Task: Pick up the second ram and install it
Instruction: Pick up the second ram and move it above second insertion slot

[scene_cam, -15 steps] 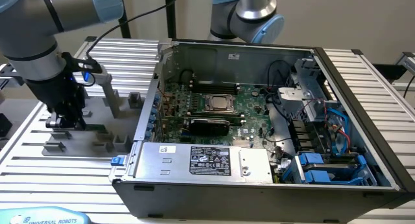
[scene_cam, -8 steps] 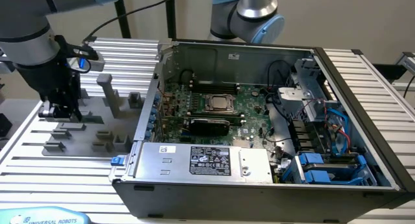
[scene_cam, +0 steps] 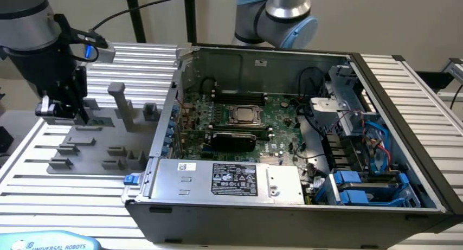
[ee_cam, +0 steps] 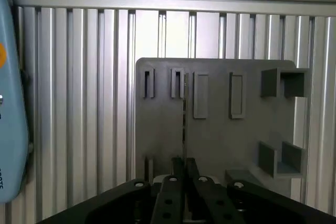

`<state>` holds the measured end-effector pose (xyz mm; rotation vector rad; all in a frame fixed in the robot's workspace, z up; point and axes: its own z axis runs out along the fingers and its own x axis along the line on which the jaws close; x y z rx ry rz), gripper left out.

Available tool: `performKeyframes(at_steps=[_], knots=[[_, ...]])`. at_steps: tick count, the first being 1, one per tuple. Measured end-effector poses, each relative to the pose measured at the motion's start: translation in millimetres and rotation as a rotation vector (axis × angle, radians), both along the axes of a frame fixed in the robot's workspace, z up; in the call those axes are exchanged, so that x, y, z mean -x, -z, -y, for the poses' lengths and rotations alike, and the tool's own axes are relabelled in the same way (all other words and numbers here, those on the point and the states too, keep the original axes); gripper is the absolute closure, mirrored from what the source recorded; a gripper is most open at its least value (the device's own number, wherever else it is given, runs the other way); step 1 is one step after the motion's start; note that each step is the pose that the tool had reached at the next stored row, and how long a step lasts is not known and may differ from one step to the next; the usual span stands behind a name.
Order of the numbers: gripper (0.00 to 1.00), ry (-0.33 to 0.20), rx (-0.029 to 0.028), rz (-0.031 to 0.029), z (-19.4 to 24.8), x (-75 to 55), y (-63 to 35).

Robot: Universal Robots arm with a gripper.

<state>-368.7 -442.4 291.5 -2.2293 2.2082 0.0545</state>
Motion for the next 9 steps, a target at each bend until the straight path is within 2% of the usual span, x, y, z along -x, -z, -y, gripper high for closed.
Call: performKeyframes(at_steps=[9], knots=[[0.86,0.000,0.0000,-0.0003,0.0,-21.7,-40.9]])
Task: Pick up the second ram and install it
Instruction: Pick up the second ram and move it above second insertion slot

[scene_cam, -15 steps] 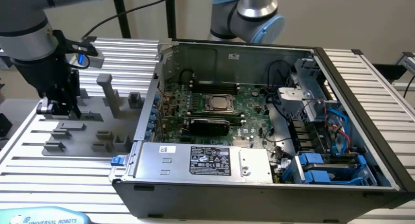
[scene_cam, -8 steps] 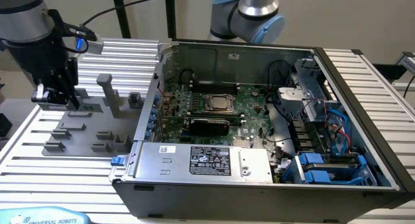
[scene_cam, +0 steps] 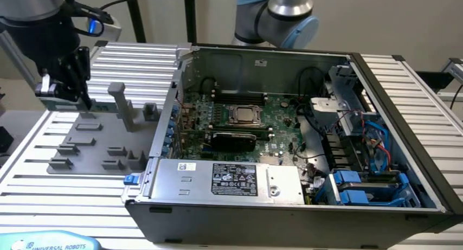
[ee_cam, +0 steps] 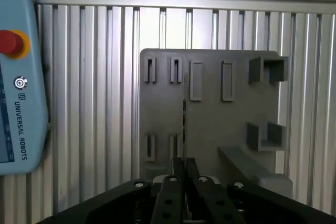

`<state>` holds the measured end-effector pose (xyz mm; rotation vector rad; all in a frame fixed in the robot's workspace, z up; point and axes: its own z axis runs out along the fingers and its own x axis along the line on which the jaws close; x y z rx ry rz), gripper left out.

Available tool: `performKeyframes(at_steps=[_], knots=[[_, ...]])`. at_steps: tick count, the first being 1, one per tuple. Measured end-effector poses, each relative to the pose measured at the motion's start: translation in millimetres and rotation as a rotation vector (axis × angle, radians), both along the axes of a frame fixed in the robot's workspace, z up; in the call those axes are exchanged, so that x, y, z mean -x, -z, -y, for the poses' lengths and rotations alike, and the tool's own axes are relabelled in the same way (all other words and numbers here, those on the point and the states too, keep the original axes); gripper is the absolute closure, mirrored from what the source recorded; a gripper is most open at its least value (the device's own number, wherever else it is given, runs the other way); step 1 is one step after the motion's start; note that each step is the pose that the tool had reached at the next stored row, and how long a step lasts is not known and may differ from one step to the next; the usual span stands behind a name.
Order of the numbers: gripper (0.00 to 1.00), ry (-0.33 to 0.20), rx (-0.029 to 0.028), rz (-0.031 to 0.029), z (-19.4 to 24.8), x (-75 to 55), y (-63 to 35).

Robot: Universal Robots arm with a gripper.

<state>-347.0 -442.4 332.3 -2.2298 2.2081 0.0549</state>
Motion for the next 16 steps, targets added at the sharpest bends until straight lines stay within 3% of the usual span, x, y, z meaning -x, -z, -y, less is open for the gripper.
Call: performKeyframes(at_steps=[5,16], knots=[[0.86,0.000,-0.0003,-0.0007,0.0,-20.6,-22.7],[0.86,0.000,-0.0076,-0.0040,1.0,-70.6,-72.8]])
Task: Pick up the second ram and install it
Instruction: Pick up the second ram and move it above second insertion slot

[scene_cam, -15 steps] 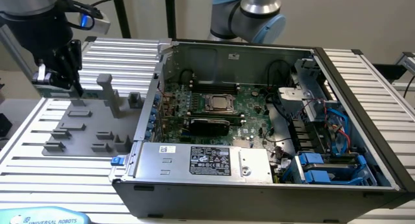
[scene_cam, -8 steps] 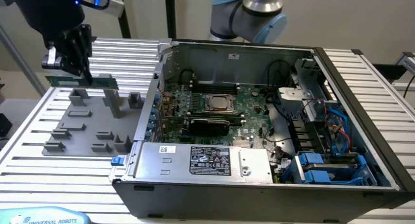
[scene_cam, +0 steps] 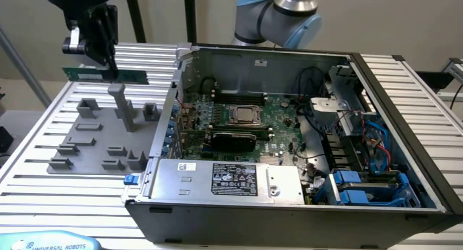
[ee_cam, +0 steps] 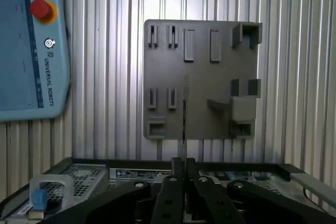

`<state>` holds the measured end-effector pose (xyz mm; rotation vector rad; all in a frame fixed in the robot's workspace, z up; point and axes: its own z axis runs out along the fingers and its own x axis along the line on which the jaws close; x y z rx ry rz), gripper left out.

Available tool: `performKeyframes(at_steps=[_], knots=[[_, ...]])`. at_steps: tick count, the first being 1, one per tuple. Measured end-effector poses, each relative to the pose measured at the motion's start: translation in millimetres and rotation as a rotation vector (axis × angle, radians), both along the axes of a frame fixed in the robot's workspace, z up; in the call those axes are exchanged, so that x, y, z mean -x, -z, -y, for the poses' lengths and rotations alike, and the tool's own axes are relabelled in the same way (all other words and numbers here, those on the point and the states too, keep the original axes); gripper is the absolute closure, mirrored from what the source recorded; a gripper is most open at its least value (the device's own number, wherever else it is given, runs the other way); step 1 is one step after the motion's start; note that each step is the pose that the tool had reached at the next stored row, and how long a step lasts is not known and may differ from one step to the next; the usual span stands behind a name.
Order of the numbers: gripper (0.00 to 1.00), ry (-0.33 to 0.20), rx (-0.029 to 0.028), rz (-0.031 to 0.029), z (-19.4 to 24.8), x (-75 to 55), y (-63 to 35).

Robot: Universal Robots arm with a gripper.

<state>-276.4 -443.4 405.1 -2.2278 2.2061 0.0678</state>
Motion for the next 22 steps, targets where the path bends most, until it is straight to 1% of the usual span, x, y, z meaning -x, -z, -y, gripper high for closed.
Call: performKeyframes(at_steps=[3,8,13,22], knots=[[0.86,0.000,-0.0012,-0.0008,0.1,-13.8,-12.3],[0.86,0.000,-0.0014,-0.0011,0.1,-36.2,-21.1],[0.86,0.000,-0.0018,-0.0012,0.1,-59.3,-23.6],[0.86,0.000,-0.0064,-0.0014,0.1,-100.0,-24.1]])
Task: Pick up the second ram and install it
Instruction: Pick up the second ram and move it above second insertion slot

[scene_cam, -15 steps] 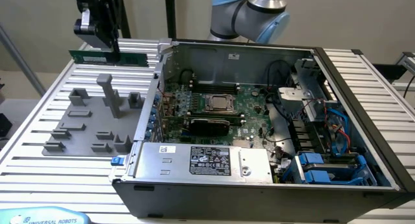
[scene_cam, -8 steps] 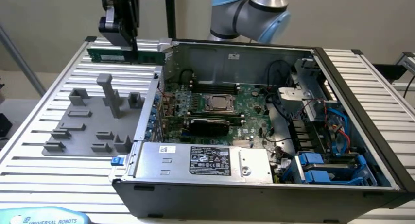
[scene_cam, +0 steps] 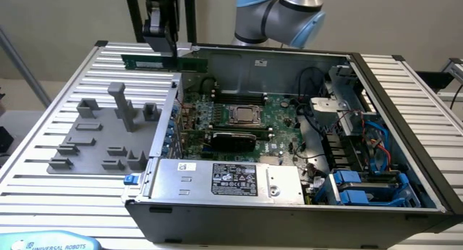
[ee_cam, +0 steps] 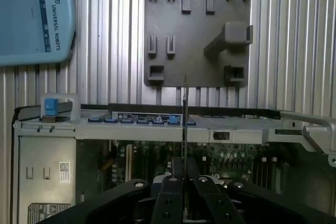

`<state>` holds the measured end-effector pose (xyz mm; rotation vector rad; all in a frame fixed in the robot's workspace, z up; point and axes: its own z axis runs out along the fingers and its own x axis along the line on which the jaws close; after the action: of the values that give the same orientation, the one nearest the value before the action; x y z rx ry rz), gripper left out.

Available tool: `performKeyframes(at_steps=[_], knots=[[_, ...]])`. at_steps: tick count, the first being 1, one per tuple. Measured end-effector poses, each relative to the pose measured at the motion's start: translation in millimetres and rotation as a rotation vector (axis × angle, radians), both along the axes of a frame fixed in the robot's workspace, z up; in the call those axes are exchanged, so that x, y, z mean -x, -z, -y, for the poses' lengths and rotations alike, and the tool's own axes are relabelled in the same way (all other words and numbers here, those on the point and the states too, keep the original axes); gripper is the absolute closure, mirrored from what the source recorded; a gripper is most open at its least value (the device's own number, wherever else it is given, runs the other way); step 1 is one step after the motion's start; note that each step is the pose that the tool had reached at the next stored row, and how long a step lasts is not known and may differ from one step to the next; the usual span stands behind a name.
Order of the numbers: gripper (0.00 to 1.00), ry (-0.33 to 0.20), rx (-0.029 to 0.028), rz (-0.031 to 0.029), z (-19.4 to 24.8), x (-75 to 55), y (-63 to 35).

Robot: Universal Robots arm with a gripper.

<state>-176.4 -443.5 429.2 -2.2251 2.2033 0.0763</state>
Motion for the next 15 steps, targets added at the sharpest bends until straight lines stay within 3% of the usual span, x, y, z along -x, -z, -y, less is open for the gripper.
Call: performKeyframes(at_steps=[11,15], knots=[[0.86,0.000,-0.0021,0.0000,-0.5,-50.2,0.5],[0.86,0.000,-0.0021,0.0000,-5.4,-68.2,3.6]])
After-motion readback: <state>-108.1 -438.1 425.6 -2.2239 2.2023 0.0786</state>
